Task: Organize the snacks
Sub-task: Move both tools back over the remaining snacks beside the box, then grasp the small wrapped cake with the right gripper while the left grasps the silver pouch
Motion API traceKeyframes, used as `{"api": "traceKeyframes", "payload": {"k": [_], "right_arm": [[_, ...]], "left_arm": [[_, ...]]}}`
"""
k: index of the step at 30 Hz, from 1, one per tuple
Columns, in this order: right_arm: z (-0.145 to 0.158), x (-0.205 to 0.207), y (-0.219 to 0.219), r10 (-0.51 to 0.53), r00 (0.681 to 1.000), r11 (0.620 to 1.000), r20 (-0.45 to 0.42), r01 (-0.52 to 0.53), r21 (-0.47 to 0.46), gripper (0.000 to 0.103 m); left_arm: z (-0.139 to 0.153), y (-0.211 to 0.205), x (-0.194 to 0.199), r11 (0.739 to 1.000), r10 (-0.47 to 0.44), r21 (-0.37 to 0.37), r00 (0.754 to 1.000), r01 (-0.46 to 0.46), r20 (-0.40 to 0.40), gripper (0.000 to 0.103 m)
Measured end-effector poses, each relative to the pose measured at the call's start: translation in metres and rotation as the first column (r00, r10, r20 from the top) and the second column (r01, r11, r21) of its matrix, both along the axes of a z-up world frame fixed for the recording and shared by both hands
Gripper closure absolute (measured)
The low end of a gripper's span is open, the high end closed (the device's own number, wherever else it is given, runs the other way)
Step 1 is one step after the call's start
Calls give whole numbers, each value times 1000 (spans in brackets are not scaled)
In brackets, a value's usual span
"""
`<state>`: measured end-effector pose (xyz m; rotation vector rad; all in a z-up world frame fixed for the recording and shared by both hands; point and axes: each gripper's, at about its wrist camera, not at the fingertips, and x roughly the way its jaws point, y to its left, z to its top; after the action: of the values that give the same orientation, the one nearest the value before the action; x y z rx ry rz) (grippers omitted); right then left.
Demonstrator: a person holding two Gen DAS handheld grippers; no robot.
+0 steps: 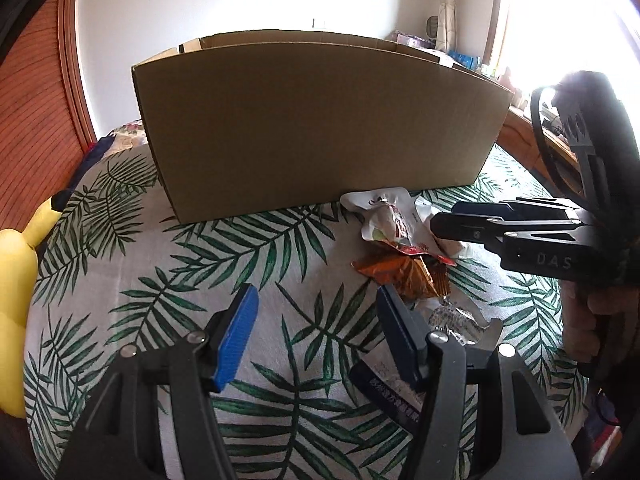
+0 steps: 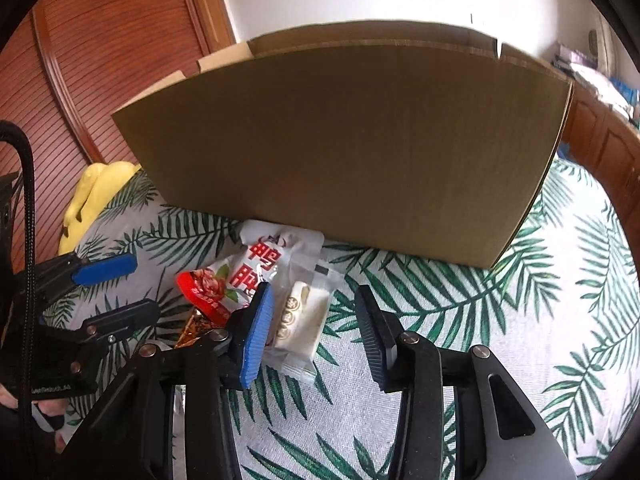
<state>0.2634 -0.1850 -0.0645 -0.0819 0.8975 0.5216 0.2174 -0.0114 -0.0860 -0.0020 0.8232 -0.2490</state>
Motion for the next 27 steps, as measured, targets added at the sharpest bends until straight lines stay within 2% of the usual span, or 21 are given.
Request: {"api": "traceKeyframes", "payload": {"k": [8, 9, 11, 18, 27], "right_arm": [[-6, 2, 4, 10, 1000, 1000, -14, -11, -13, 69], [-6, 2, 4, 13, 1000, 1000, -16, -13, -16, 77], [-7, 2, 5, 20, 1000, 999, -13, -20, -27, 83], [-3, -6, -2, 16, 1000, 999, 3, -16, -29, 83], [9, -31, -34, -23, 999, 999, 37, 24, -26, 83]], "left_arm": [[1, 0, 0, 1000, -8, -3, 1000, 8, -3, 41], [1, -1, 0, 1000, -12, -3, 1000, 12, -3, 41], [2, -2, -2, 1000, -21, -3, 1000, 21, -3, 41], [4, -12, -10, 996, -90, -16, 996, 90, -4, 40], [6, -31, -16, 985, -172, -12, 985, 171, -12, 38]]}}
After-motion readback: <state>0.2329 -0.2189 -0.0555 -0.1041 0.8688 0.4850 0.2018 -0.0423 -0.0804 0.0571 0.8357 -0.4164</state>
